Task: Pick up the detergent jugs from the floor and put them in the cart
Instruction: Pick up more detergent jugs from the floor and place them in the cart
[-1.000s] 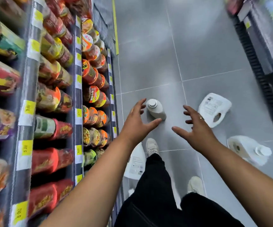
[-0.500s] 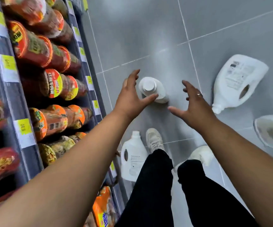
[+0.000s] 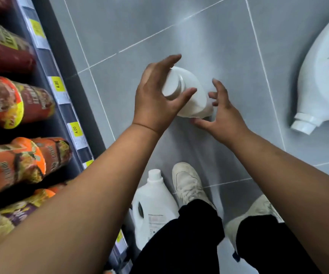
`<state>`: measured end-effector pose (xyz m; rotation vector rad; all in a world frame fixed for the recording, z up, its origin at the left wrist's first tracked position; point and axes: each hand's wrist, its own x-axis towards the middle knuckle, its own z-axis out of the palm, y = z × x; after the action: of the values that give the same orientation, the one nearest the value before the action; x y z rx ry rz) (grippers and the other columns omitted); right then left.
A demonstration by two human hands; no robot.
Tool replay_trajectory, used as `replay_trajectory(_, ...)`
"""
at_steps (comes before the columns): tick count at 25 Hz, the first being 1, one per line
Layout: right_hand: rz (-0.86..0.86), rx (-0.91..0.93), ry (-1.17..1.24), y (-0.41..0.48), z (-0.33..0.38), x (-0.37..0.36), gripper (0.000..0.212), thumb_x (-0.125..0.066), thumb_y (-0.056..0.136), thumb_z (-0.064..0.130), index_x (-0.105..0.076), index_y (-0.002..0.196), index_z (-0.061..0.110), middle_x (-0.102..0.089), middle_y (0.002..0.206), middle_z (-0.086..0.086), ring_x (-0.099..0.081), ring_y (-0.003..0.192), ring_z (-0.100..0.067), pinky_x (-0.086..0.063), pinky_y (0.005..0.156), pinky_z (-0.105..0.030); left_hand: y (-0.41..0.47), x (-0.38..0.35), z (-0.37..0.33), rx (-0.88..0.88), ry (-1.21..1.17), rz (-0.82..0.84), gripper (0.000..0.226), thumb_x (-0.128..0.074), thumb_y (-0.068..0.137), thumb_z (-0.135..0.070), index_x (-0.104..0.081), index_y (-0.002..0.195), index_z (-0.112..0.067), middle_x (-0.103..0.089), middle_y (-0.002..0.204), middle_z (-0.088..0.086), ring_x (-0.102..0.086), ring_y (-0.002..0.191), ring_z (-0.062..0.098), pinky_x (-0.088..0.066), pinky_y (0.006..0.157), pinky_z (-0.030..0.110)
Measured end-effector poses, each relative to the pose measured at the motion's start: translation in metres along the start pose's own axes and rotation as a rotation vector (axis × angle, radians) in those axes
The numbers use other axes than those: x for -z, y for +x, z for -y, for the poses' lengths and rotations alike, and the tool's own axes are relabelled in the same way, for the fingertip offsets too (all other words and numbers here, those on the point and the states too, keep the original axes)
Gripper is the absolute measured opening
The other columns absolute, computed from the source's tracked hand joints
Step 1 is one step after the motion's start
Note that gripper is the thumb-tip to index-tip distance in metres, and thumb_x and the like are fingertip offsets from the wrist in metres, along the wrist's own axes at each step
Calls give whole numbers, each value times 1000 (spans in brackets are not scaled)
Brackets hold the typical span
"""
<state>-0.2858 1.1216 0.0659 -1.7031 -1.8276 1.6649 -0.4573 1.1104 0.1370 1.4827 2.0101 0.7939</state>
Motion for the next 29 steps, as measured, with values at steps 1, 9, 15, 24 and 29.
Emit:
replay_trajectory(1, -8, 0, 28, 9, -3, -7, 109, -83, 71, 36, -11, 152, 26, -56, 124, 2, -57, 111, -25, -43, 88, -30, 4, -5, 2, -19, -18, -38, 63, -82, 72, -35, -54, 127, -24, -60, 112, -1, -55, 104, -4, -35, 93, 6)
replay_trajectory(9, -114, 29, 150, 21, 34, 7, 102, -91, 59, 28, -32, 142, 27, -54, 79, 16, -55, 86, -17, -38, 68, -17, 51, 10, -5, 139, -254, -164, 61, -77, 77, -22, -51, 132, -17, -60, 129, -2, -65, 102, 13, -40, 97, 14)
replay_trajectory(15, -160, 82, 62, -55, 78, 76, 89, -90, 57, 37, -42, 131, 30, -60, 82, 12, -59, 82, -22, -48, 75, -32, 41, 32, -72, 286, -350, -170, 35, -78, 76, -23, -62, 106, -28, -65, 110, -11, -57, 107, -2, -45, 103, 32)
replay_trajectory(24, -310, 66, 135, -197, 212, 231, 78, -92, 52, 39, -52, 118, 42, -59, 80, 16, -61, 81, -11, -49, 79, -27, 43, 130, -288, 213, -441, -40, 19, -81, 71, -26, -66, 81, -27, -64, 84, -13, -62, 82, 7, -55, 84, 34)
replay_trajectory(29, -474, 67, 166, -306, 294, 303, 73, -91, 54, 41, -51, 115, 48, -63, 96, 17, -59, 88, -8, -46, 79, -22, 29, 201, -428, 72, -453, 66, 22, -82, 68, -35, -63, 78, -32, -63, 83, -19, -64, 92, 12, -54, 87, 37)
